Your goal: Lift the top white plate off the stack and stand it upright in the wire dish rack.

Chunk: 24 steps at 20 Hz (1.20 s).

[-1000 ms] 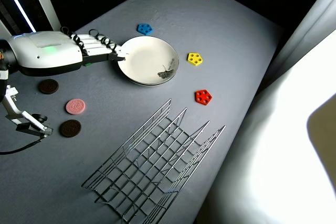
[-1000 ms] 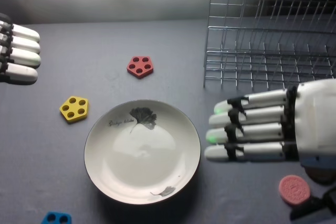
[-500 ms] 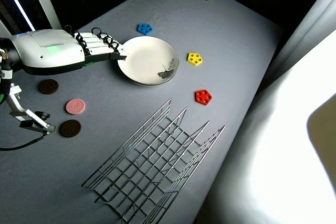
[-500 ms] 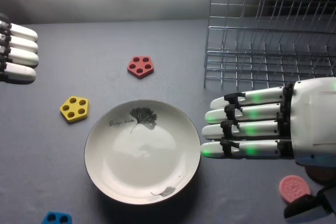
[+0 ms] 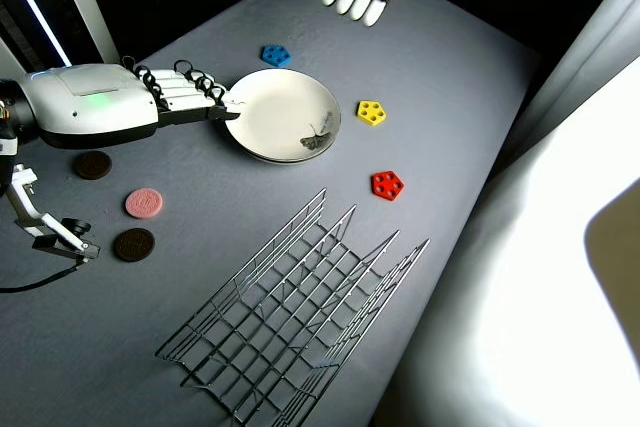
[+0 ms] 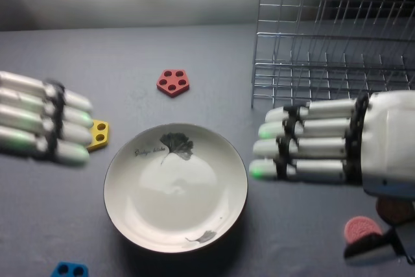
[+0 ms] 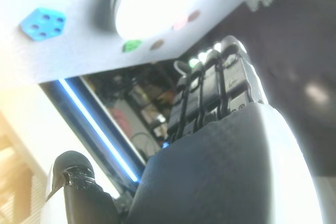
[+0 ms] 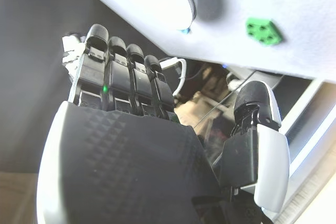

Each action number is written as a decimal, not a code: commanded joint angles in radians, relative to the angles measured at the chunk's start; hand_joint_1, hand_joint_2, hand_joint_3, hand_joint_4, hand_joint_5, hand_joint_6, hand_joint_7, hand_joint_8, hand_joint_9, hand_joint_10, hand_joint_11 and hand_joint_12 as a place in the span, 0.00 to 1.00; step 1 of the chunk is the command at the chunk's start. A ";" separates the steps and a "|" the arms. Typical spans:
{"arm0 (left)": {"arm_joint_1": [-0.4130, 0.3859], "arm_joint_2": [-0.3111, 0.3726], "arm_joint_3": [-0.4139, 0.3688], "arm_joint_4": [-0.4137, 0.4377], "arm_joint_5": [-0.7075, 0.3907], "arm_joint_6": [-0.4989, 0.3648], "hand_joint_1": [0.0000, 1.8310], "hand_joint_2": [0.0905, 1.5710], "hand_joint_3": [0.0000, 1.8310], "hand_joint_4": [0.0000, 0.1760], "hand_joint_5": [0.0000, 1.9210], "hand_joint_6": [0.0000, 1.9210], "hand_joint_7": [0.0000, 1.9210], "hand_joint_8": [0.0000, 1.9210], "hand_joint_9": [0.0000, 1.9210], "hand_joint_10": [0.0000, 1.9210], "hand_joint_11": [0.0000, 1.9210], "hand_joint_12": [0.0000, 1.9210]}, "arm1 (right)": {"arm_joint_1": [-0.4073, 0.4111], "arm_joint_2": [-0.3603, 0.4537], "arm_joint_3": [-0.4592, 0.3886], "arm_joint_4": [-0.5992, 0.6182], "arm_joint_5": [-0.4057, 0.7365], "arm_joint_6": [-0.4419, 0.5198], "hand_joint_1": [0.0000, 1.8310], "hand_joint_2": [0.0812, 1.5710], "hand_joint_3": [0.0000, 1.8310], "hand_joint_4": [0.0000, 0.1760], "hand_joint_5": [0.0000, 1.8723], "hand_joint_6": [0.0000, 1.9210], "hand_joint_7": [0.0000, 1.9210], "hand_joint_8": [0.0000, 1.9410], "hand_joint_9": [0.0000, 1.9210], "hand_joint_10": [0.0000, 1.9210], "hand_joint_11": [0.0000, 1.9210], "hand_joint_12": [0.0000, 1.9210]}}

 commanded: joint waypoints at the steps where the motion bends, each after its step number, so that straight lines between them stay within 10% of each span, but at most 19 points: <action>1: -0.019 0.019 -0.018 -0.086 -0.035 0.006 0.08 0.51 0.00 0.00 0.02 0.00 0.03 0.00 0.03 0.00 0.02 0.05 | 0.006 0.010 -0.005 0.035 0.096 -0.002 0.16 0.66 0.00 0.00 0.02 0.00 0.03 0.00 0.04 0.00 0.02 0.10; 24: -0.075 -0.056 -0.148 0.043 0.197 0.170 0.08 0.51 0.00 0.00 0.02 0.00 0.02 0.00 0.01 0.00 0.02 0.05 | -0.003 0.032 0.046 0.024 0.146 0.041 0.15 0.66 0.00 0.00 0.01 0.00 0.02 0.00 0.03 0.00 0.02 0.09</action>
